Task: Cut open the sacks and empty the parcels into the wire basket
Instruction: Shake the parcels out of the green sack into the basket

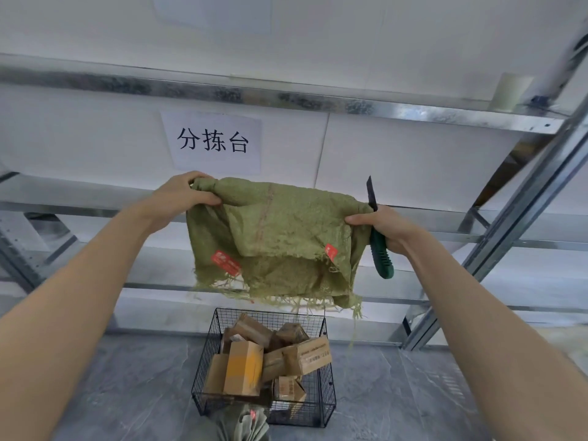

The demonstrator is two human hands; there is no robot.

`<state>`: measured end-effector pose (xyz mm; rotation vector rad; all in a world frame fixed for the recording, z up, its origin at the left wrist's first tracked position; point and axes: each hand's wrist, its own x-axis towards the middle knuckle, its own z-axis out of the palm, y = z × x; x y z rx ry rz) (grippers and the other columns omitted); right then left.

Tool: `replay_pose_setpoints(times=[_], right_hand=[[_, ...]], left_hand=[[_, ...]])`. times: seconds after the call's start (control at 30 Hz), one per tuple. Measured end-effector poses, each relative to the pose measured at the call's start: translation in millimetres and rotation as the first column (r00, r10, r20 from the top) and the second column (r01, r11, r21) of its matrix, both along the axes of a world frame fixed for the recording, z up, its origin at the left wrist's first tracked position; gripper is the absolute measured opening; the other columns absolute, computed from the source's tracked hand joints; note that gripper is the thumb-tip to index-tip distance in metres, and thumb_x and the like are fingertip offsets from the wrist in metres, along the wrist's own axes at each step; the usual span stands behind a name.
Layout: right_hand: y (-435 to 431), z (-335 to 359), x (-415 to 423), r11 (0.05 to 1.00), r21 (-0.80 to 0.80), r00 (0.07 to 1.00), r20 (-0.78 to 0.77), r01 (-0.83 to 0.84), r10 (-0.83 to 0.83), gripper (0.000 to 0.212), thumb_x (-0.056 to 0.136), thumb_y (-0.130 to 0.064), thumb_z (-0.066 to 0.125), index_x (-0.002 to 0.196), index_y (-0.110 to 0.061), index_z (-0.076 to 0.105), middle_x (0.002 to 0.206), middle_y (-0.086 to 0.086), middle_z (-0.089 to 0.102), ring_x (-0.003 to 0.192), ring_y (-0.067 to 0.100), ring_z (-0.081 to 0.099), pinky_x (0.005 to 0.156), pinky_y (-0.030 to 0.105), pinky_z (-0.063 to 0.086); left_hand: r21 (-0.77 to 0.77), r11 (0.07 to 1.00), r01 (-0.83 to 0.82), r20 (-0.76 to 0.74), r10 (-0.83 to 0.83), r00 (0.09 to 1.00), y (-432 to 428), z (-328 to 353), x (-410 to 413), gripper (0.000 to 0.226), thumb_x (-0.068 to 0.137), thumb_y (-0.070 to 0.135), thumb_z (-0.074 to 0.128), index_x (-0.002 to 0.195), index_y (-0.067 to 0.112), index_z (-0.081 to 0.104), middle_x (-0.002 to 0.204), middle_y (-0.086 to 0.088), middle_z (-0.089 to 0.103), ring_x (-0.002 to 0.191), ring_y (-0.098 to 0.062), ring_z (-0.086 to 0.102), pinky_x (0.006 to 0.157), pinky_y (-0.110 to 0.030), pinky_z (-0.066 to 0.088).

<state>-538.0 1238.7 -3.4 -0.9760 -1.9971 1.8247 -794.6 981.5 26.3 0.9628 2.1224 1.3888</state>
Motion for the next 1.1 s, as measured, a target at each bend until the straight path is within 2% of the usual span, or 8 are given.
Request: replay_pose_setpoints(times=[0.2,0.53,0.7,0.73,0.83,0.9,1.0,1.1], right_hand=[[0,2,3,0.998,0.070,1.000,0.006,-0.006,0.006,0.016,0.079,0.000,0.070,0.089,-0.008,0.060,0.074,0.003,0.060,0.063,0.015,0.049,0.051,0.026,0.041],[-7,-4,4,0.995,0.070,0.998,-0.026,0.064,-0.063,0.017,0.086,-0.019,0.068,0.075,-0.015,0.056,0.058,-0.002,0.053,0.052,0.013,0.044,0.045,0.023,0.036],[-8,-7,2,1.000,0.010,0.998,-0.061,0.011,-0.010,0.019,0.081,-0.017,0.068,0.099,-0.013,0.068,0.091,0.016,0.068,0.078,0.026,0.066,0.070,0.034,0.053],[-10,-6,4,1.000,-0.022,0.996,-0.093,-0.018,0.016,0.009,0.089,-0.009,0.059,0.089,-0.011,0.068,0.082,0.014,0.067,0.068,0.021,0.066,0.064,0.030,0.053],[-19,-5,10,0.999,-0.035,0.989,-0.138,0.040,-0.044,0.030,0.099,-0.004,0.042,0.071,-0.009,0.052,0.070,0.009,0.048,0.050,0.012,0.053,0.047,0.016,0.045],[-19,-9,12,0.992,-0.057,0.980,-0.155,0.116,-0.124,0.033,0.100,-0.006,0.041,0.068,-0.010,0.045,0.063,0.006,0.043,0.046,0.013,0.047,0.037,0.011,0.039],[-13,-15,10,0.959,-0.248,0.968,-0.172,0.140,-0.185,0.033,0.097,-0.004,0.041,0.065,-0.011,0.043,0.055,0.008,0.043,0.034,0.010,0.043,0.038,0.014,0.036],[-11,-17,7,0.894,-0.438,0.959,-0.202,0.092,-0.198,0.026,0.091,-0.018,0.045,0.066,-0.010,0.050,0.056,0.005,0.048,0.041,0.012,0.041,0.038,0.017,0.036]], left_hand=[[0.117,0.992,-0.043,0.262,0.011,0.965,-8,-8,-8,0.029,0.085,0.004,0.063,0.111,0.017,0.059,0.103,-0.005,0.065,0.093,-0.021,0.062,0.083,-0.035,0.051],[0.188,0.962,-0.200,0.326,0.131,0.936,-13,-15,-2,0.038,0.090,0.008,0.060,0.123,0.022,0.047,0.088,-0.013,0.058,0.069,-0.024,0.056,0.063,-0.035,0.049],[0.273,0.958,-0.086,0.342,-0.013,0.940,-22,-15,6,0.015,0.091,0.016,0.058,0.102,0.006,0.060,0.103,-0.018,0.061,0.077,-0.019,0.069,0.066,-0.030,0.060],[0.281,0.957,-0.076,0.346,-0.027,0.938,-23,-14,10,0.013,0.094,0.017,0.054,0.096,0.007,0.062,0.100,-0.016,0.063,0.073,-0.016,0.069,0.062,-0.027,0.059],[0.360,0.933,-0.017,0.384,-0.132,0.914,-30,-15,9,0.023,0.089,0.026,0.058,0.088,0.007,0.072,0.088,-0.010,0.069,0.076,-0.016,0.069,0.062,-0.023,0.058],[0.308,0.951,0.037,0.362,-0.153,0.920,-35,-18,4,0.033,0.084,0.025,0.065,0.104,-0.002,0.063,0.090,-0.012,0.064,0.089,-0.023,0.061,0.072,-0.023,0.056],[0.210,0.976,0.065,0.395,-0.145,0.907,-37,-22,1,0.018,0.093,0.005,0.048,0.107,-0.004,0.055,0.088,-0.009,0.064,0.090,-0.021,0.059,0.079,-0.025,0.055],[0.243,0.958,0.153,0.488,-0.257,0.834,-45,-19,11,0.029,0.074,0.009,0.061,0.099,-0.003,0.053,0.088,-0.012,0.052,0.087,-0.022,0.052,0.081,-0.024,0.054]])
